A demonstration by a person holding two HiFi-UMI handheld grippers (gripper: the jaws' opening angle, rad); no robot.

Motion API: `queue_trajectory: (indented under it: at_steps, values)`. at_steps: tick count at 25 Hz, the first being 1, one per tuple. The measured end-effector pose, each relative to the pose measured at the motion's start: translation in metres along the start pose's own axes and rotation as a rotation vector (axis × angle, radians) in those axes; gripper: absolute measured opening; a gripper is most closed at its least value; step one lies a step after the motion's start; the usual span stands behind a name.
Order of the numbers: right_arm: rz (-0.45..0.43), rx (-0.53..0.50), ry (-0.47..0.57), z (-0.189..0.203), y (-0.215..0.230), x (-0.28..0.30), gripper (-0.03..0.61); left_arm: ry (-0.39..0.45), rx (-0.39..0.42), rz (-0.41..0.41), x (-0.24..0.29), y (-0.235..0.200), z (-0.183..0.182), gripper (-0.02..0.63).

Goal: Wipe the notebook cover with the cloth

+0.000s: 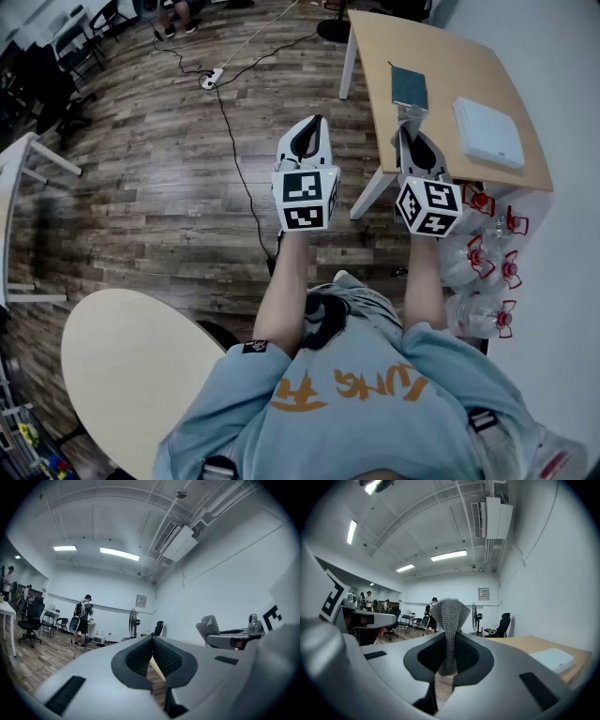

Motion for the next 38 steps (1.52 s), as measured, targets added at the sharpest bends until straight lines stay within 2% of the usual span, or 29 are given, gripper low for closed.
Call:
queue_trajectory:
  at_steps: [5,10,21,26,32,38]
  values:
    - [0.014,0.005,0.013,0.0,-0.01,0.006,0.026,0.002,-0.005,-0.006,-0.002,-0.012,0.003,0.017]
    - [0.041,-0.052,0.007,-0.003,-0.025,0.01,0.026,0.008,-0.027,-0.017,-0.006,-0.026,0.007,0.017]
    - [0.026,-0.021,-0.017,0.002,-0.028,0.027,0.028,-0.011,-0.048,-0.043,0.001,-0.046,0.012,0.017]
    - [0.048,0.003,-0.043,0.009,-0.011,0.061,0.028,-0.047,-0.025,-0.045,0.03,-0.052,0.02,0.017]
    - [-0.015,-0.006,-0.072,0.008,-0.002,0.127,0.028,-0.077,-0.059,-0.119,0.078,-0.083,0.022,0.017]
    - [-0.047,-0.036,-0.127,0.001,0.018,0.205,0.028,-0.148,-0.091,-0.13,0.152,-0.098,0.029,0.017]
Point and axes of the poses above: the fingertips, and each gripper's own axes: x forward along the fingers, y to its right, z out of its underside, the point moved 7 cm from there along -x, backward along the fingers, and after that the axes turned 14 degrees about -y, right-handed, at the moved point
